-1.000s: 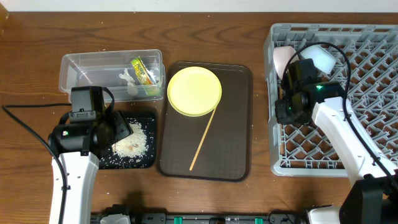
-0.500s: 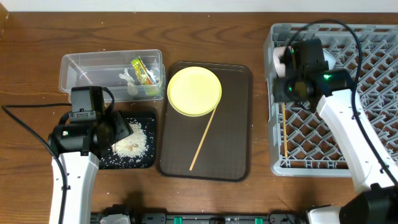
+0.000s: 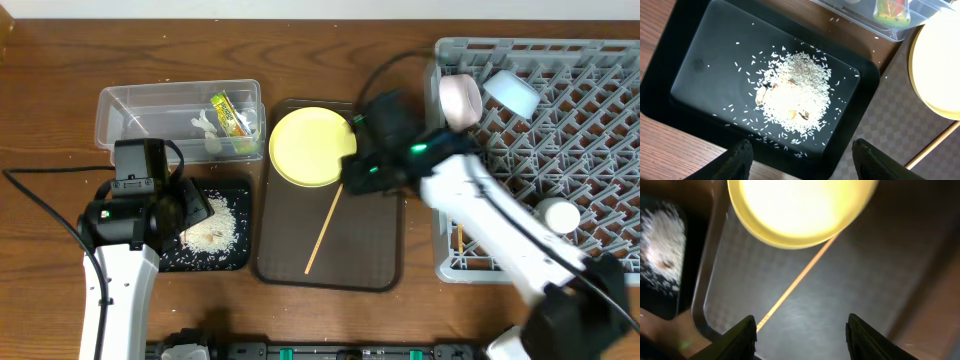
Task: Sort waste into correct bins and load items into the dishwasher rack
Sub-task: 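Reach the right gripper back and pinch the second chopstick, then carry the second chopstick into the rack beside the first and release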
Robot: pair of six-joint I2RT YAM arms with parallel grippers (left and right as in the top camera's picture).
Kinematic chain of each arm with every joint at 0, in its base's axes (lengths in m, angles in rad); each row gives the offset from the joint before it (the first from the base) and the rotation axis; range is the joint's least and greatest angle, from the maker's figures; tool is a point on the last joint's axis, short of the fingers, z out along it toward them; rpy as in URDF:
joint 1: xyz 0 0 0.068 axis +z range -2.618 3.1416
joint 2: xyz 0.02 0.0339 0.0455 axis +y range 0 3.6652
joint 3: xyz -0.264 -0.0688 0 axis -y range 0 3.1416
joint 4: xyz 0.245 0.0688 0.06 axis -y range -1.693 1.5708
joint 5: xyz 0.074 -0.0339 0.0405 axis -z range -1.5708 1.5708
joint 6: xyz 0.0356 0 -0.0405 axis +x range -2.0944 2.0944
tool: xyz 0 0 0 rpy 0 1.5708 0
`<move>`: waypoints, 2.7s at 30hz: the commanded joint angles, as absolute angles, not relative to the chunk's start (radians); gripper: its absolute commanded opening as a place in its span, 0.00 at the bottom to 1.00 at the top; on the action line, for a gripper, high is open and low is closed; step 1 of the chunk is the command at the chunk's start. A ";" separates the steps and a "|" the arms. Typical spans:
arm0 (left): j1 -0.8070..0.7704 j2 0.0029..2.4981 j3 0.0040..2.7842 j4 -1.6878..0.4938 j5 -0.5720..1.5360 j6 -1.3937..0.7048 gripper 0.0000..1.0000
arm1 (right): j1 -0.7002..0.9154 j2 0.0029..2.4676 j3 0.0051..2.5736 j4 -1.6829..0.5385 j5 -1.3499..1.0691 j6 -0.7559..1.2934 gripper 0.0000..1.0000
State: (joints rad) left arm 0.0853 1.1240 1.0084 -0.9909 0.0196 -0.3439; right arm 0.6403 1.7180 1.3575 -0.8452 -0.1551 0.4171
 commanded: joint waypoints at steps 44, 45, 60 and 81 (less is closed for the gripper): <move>0.091 1.125 1.016 -0.994 0.014 -0.357 0.67 | 0.413 1.646 1.361 -1.042 0.011 0.267 0.01; 0.091 1.125 1.016 -0.994 0.015 -0.357 0.67 | 0.392 1.618 1.361 -1.046 0.012 0.241 0.01; 0.091 1.125 1.016 -0.995 0.015 -0.357 0.67 | 0.164 1.546 1.297 -1.113 0.056 0.140 0.01; 0.091 1.125 1.016 -0.995 0.015 -0.357 0.67 | 0.177 1.551 1.258 -0.951 0.035 0.141 0.25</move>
State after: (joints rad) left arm 0.0853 1.1240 1.0084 -0.9909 0.0193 -0.3439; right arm 0.1715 1.5578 1.2232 -0.9710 0.0483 0.1478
